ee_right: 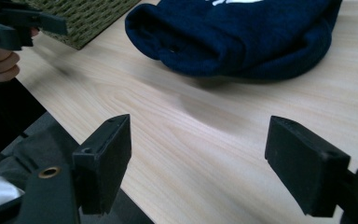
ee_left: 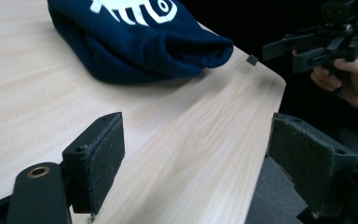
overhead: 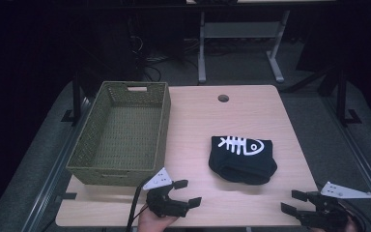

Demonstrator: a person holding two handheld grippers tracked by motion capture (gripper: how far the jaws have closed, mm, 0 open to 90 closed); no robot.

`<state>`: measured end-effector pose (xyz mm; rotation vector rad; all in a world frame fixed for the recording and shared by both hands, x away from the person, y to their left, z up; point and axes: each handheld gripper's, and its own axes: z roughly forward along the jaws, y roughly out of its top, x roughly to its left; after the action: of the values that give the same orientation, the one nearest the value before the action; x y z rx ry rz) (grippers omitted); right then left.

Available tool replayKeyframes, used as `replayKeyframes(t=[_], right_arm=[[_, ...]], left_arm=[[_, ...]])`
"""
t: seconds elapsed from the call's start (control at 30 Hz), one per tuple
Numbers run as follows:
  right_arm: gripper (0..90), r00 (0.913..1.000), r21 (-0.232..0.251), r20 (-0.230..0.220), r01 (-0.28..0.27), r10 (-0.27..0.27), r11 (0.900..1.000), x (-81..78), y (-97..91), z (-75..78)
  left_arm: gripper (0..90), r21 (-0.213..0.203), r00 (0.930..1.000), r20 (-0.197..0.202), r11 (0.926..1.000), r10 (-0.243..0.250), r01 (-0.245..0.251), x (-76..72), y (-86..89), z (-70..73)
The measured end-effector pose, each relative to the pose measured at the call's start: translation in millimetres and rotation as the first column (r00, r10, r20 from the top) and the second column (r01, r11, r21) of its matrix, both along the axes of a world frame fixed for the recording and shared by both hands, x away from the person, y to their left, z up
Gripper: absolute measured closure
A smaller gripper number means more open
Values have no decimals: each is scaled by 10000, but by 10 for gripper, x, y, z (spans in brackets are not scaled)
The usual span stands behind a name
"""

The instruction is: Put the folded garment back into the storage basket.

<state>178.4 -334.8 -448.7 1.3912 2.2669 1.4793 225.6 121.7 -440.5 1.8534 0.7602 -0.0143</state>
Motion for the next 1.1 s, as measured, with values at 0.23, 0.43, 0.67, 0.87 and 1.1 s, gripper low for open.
replayKeyframes(t=[0.23, 0.43, 0.67, 0.87, 1.1], right_arm=[[234, 9999, -274, 27, -96, 97, 9996, 164, -12, 111], [230, 9998, -438, -81, -194, 191, 9989, 387, 10, 207], [232, 9994, -367, -310, -163, 151, 9992, 580, -5, 219], [232, 9993, -161, -357, -62, 56, 9999, 691, -17, 219], [235, 9994, -183, -356, -54, 47, 9998, 857, 21, 255]], left_arm=[[186, -68, 9998, -71, 9998, -187, 186, 157, -91, 34], [187, 43, 9995, -210, 9997, -240, 241, 332, -236, 24], [187, 31, 9990, -304, 9995, -320, 321, 474, -387, 20], [188, 86, 9994, -264, 9997, -228, 231, 587, -487, 44], [192, 101, 9985, -497, 9997, 232, -228, 767, -594, 38]])
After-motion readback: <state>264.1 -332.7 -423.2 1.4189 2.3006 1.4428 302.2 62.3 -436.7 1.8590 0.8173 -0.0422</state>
